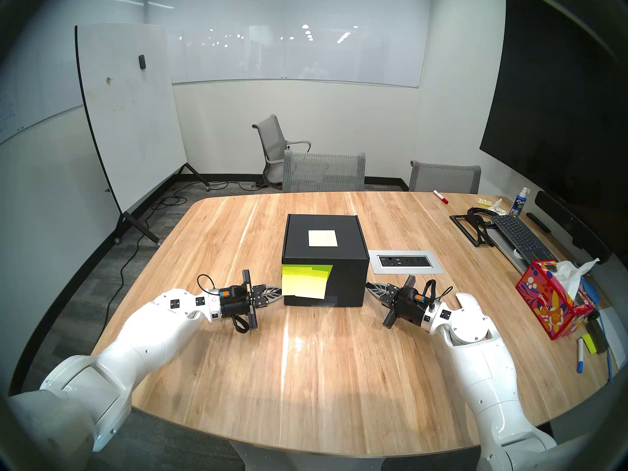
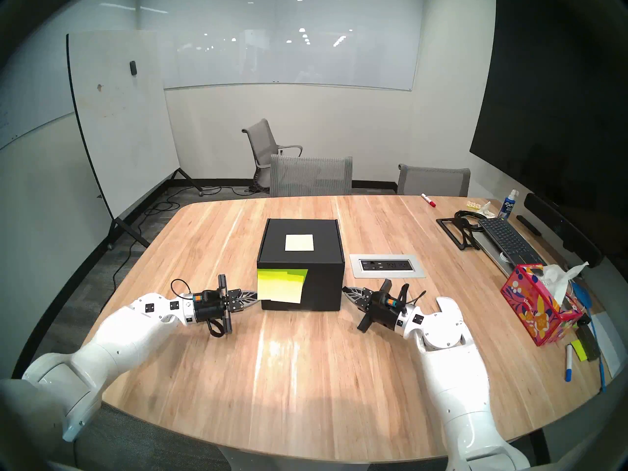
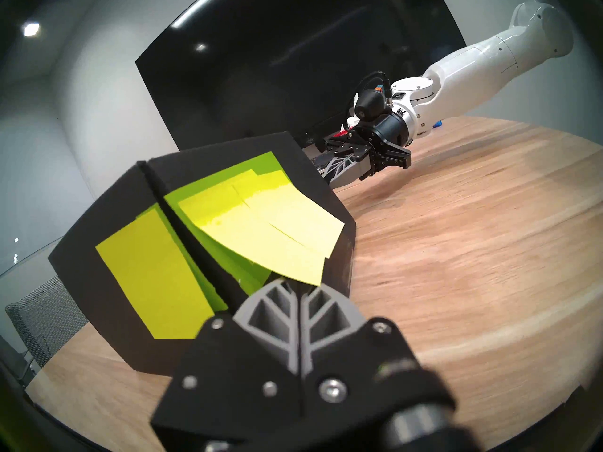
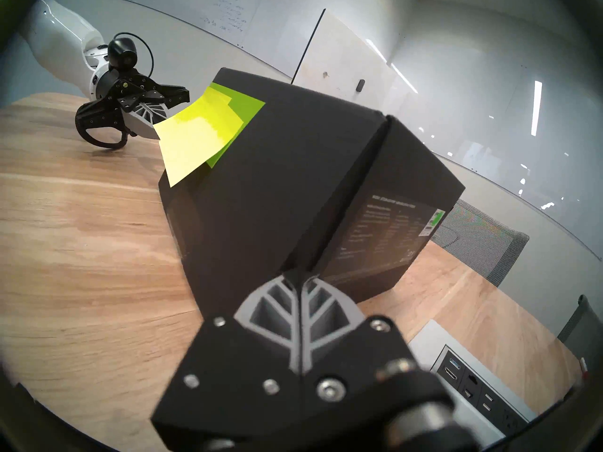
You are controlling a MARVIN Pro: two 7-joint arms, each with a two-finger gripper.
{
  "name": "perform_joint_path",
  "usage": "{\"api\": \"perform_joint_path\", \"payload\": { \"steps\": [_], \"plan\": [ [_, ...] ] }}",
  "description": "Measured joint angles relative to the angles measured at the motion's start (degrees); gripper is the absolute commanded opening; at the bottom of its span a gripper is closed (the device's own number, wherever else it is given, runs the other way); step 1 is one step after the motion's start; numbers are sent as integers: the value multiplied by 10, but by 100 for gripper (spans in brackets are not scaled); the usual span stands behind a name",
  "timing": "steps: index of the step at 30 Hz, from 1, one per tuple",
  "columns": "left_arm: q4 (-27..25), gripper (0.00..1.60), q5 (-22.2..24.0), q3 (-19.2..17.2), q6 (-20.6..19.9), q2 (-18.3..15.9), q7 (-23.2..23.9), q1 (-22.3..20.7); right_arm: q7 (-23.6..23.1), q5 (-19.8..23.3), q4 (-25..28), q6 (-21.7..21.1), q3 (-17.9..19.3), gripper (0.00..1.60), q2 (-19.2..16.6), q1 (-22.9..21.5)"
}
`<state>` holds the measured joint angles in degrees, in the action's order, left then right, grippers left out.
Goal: Open the box and place the mouse inside
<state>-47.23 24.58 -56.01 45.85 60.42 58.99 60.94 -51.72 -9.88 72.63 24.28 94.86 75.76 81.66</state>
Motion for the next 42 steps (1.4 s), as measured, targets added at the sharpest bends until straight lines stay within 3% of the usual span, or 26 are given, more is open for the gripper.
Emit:
{"api": "perform_joint_path", "payload": {
  "steps": [42],
  "plan": [
    [80,0,-28,2,12,21,-23,-31,4,-7,-35,15,6,0,5,-10]
  ]
}}
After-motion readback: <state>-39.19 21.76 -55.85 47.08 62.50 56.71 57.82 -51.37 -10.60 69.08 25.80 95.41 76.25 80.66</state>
